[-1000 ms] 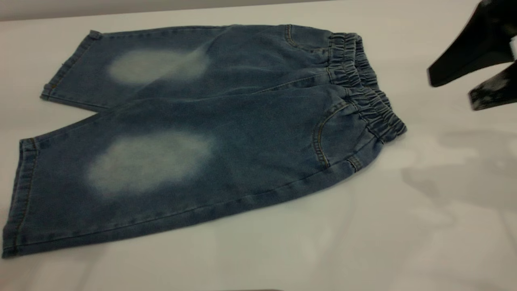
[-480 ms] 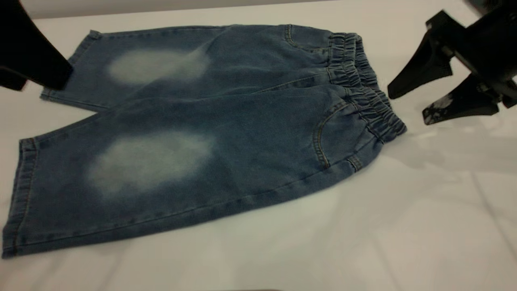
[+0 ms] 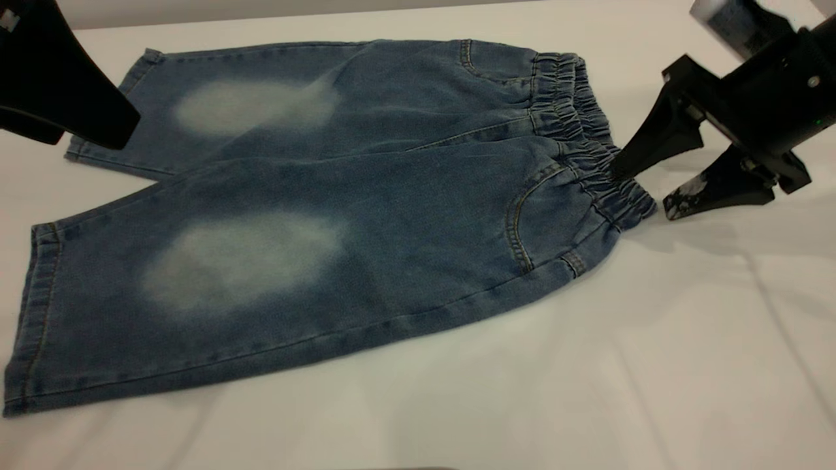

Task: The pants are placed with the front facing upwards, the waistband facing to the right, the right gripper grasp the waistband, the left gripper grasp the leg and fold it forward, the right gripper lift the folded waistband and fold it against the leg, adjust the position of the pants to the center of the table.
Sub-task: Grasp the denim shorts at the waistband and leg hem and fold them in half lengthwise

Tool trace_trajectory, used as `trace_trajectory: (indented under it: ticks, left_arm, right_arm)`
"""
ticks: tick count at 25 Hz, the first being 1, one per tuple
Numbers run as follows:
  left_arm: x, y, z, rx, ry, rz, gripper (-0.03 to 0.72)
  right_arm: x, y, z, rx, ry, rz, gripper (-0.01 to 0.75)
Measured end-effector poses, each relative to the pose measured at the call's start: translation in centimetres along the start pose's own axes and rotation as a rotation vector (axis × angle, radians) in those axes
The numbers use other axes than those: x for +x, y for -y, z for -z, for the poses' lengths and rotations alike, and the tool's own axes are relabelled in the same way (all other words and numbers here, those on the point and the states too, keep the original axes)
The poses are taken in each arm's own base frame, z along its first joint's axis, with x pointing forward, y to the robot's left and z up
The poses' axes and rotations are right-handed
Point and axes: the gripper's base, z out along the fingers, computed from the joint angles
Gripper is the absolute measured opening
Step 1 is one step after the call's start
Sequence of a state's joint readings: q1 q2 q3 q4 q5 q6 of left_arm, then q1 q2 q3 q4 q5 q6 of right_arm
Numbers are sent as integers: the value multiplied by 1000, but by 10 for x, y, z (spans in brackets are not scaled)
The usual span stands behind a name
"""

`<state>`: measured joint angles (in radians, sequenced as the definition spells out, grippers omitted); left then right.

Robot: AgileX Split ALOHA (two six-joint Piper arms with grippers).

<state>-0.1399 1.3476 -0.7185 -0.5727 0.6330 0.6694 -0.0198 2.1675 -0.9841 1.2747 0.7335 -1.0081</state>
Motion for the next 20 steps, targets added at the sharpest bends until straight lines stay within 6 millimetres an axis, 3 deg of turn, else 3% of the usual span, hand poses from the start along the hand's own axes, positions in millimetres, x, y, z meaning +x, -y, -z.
trace_trajectory:
  ticks: [12, 20]
  left_arm:
    - [-2, -1, 0, -15, 18, -2, 586]
    - [-2, -1, 0, -16, 20, -2, 586]
  right_arm:
    - [3, 10, -15, -29, -36, -21, 492]
    - [-1, 10, -16, -36, 11, 56, 492]
